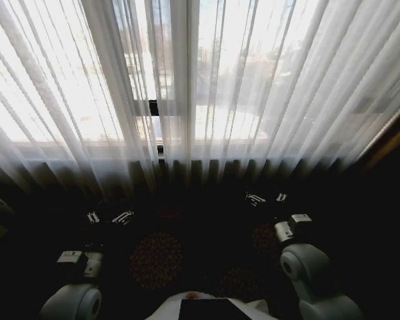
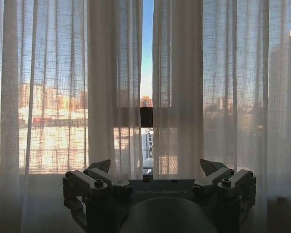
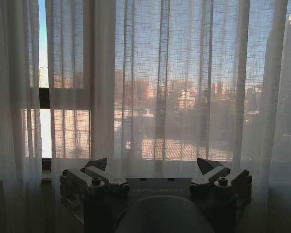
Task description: Open the curtains by pulling them apart, changing their state from closed to fully open.
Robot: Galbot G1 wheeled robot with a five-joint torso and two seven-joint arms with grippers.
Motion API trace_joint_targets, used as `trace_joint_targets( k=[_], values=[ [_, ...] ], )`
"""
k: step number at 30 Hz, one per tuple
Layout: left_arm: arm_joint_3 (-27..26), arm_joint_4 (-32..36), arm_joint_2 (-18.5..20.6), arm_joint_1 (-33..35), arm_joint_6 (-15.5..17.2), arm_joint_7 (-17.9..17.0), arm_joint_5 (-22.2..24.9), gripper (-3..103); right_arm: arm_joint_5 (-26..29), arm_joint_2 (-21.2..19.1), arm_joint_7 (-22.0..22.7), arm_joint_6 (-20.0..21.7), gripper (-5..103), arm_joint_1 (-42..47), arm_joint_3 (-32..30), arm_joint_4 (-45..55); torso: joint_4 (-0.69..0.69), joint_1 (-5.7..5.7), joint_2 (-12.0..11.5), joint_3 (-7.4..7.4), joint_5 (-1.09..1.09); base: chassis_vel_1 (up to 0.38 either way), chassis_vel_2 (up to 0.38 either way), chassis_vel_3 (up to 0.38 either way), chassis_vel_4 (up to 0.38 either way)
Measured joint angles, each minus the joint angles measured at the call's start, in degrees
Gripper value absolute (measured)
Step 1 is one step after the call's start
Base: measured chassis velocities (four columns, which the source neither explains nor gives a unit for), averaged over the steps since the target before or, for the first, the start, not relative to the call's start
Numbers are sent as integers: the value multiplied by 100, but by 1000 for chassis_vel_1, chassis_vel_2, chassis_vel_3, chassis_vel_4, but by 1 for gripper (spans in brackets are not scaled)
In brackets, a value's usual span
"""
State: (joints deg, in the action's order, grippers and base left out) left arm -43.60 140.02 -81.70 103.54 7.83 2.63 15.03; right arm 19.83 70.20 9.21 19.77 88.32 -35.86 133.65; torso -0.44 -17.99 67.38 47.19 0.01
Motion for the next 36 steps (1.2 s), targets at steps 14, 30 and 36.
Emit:
trace_joint_targets(
  k=[14, 30, 36],
  values=[
    [4, 7, -51, 22, -23, 4, -29, 100, -34, 14, 1, -23, 100, -39, 11, -61, 0, 0, 0, 0, 0, 0, 0, 0, 0],
    [-5, -7, -10, 15, -28, 5, -44, 100, -174, 66, -21, -265, 100, 5, 28, -157, 0, 0, 0, 0, 0, 0, 0, 0, 0],
    [-10, -24, -40, 53, -71, 5, -44, 100, -181, 79, -42, -307, 100, 15, 43, -179, 0, 1, 0, -1, 0, -39, 33, 37, -26]
  ],
)
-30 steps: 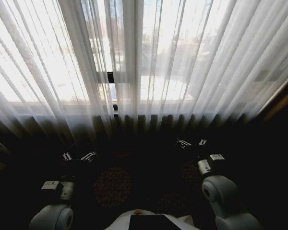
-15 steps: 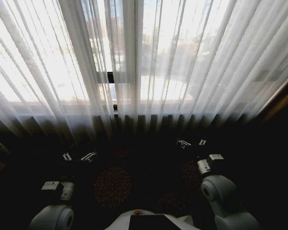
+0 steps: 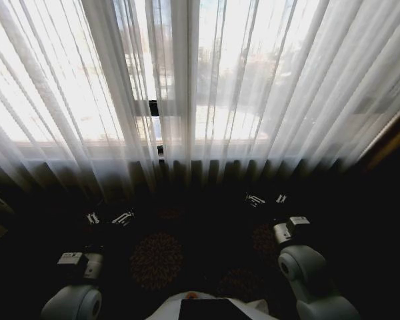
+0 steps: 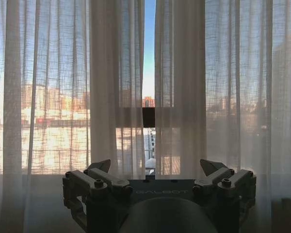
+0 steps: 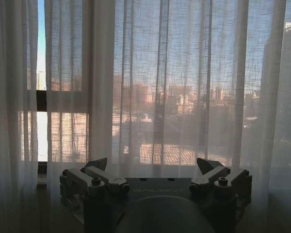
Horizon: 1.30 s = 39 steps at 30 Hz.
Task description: Open the curtains by pulling them apart, changing their state from closed to fully open.
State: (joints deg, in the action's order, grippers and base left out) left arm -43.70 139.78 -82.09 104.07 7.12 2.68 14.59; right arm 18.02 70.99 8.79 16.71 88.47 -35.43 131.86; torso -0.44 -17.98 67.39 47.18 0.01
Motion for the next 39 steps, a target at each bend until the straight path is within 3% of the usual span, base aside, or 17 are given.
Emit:
trace_joint_targets(
  k=[39],
  values=[
    [58, -99, -49, 43, -166, 9, -109, 100, -25, 61, -16, -62, 100, -33, 44, -96, 0, -2, -1, 1, 0, -164, 171, 171, -168]
  ],
)
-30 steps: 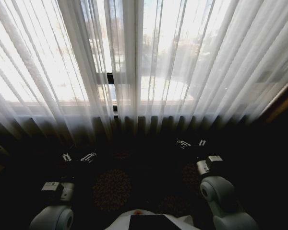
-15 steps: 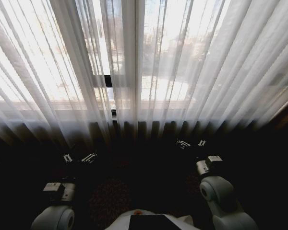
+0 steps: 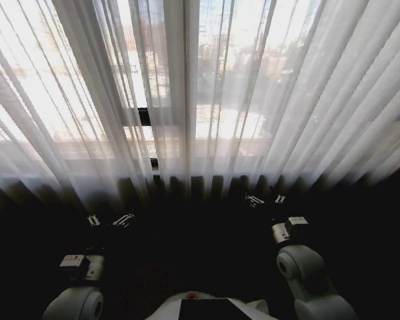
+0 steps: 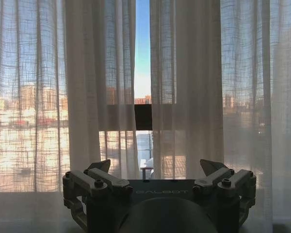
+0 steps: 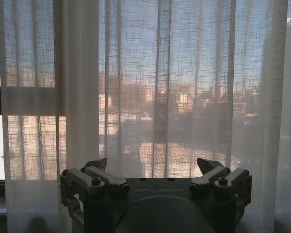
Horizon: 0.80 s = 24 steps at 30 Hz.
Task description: Open the curtains by pulling them apart, changing their state from closed to fully open.
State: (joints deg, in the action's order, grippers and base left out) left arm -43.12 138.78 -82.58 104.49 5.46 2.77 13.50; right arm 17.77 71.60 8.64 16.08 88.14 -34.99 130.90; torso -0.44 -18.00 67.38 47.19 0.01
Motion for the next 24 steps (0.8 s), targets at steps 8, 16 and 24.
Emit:
trace_joint_targets(
  k=[8, 16, 24],
  values=[
    [7, -6, -7, 2, -15, 1, -9, 100, -4, 1, -3, -16, 100, -33, 20, -40, 1, 3, 2, -2, 0, -166, 185, 179, -189],
    [23, -27, -8, 4, -23, 1, -24, 100, -14, 14, -7, -31, 100, -25, 42, -66, 1, 1, 0, 0, -2, -190, 207, 187, -214],
    [30, -42, -25, 10, -53, 2, -37, 100, -20, 9, -7, -37, 100, -20, 45, -72, 2, 1, 0, 0, 0, -214, 204, 220, -204]
  ],
)
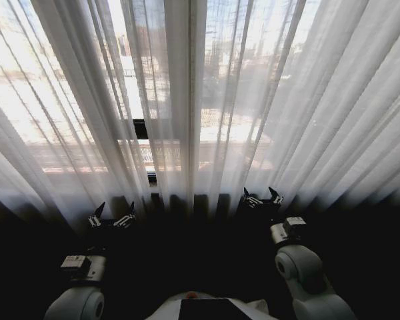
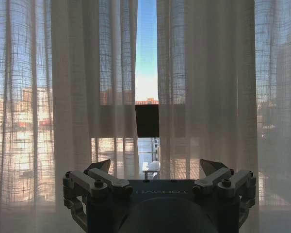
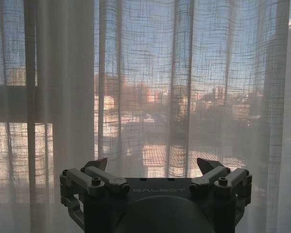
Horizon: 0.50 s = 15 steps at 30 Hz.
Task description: Open the curtains by pulling them apart, changing their state from closed to fully open.
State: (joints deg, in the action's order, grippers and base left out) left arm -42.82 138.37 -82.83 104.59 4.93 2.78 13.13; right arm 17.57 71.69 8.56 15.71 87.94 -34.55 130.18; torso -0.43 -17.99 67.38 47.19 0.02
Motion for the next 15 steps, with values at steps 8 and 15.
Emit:
trace_joint_targets(
  k=[8, 15],
  values=[
    [7, -5, -7, 4, -10, 3, -6, 100, -13, 18, 0, -5, 100, 15, 0, -2, -1, 0, 0, 0, 0, -242, 218, 239, -190],
    [-1, -13, -16, 32, -56, 5, -9, 100, -33, 44, 7, -5, 100, 34, 9, -1, -2, -2, -1, 0, -2, -200, 209, 180, -208]
  ],
)
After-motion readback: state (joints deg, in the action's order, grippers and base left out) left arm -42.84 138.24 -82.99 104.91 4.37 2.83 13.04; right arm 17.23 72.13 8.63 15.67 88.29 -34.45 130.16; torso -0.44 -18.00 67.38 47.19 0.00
